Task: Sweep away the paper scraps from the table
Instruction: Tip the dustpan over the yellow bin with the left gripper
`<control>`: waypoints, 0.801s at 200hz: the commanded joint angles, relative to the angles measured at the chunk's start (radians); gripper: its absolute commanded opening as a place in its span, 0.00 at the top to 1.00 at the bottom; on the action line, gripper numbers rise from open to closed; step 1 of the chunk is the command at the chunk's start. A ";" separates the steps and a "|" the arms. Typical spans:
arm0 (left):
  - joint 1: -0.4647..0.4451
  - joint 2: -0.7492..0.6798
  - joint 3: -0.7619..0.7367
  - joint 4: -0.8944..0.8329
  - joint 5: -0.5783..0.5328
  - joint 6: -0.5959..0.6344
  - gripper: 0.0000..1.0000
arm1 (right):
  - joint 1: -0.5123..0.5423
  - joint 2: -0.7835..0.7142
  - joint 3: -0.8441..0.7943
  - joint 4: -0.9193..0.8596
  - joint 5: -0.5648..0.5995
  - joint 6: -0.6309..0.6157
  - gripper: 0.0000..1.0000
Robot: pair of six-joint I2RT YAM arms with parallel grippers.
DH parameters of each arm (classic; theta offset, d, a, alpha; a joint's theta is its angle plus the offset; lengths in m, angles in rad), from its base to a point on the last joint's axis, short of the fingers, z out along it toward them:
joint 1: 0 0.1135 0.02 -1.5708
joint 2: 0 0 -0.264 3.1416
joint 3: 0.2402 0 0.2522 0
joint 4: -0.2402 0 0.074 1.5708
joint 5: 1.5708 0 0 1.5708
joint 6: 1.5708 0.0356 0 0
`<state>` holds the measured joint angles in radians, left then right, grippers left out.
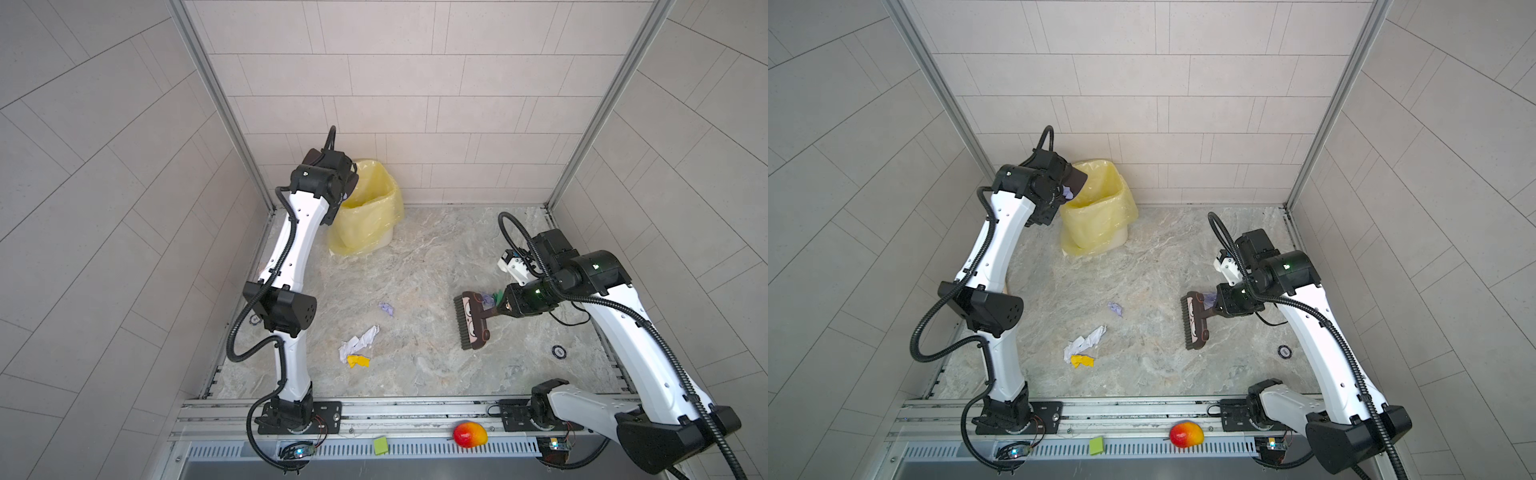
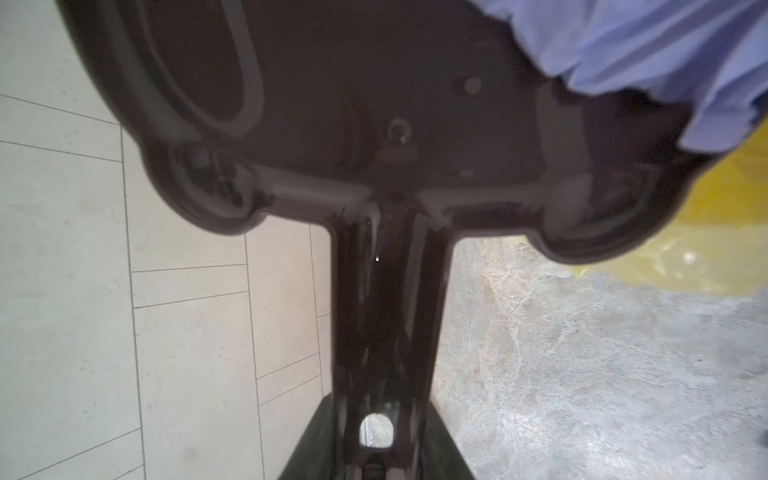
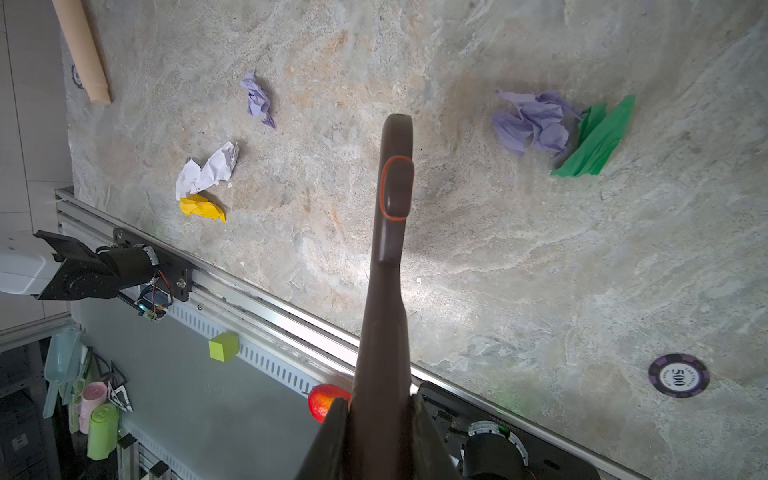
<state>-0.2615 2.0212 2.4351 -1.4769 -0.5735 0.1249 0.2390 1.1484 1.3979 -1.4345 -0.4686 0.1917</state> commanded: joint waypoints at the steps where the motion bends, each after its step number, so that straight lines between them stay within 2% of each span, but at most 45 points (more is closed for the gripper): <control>1: -0.032 0.034 0.038 0.022 -0.136 0.065 1.00 | -0.004 -0.003 0.039 -0.034 -0.019 0.006 1.00; 52: -0.097 0.063 -0.012 0.141 -0.367 0.251 1.00 | -0.004 -0.004 0.056 -0.061 -0.010 0.003 1.00; 82: -0.116 0.054 -0.034 0.225 -0.426 0.353 1.00 | -0.004 -0.007 0.058 -0.067 -0.007 0.000 1.00; 115: -0.147 0.028 -0.125 0.383 -0.536 0.530 1.00 | -0.004 -0.009 0.053 -0.066 -0.008 -0.002 1.00; 160: -0.156 -0.015 -0.179 0.523 -0.597 0.647 1.00 | -0.004 -0.010 0.053 -0.065 -0.010 -0.007 1.00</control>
<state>-0.4099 2.0850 2.2677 -1.0740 -1.0889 0.6724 0.2390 1.1511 1.4258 -1.4803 -0.4679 0.1913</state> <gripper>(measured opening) 0.300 0.245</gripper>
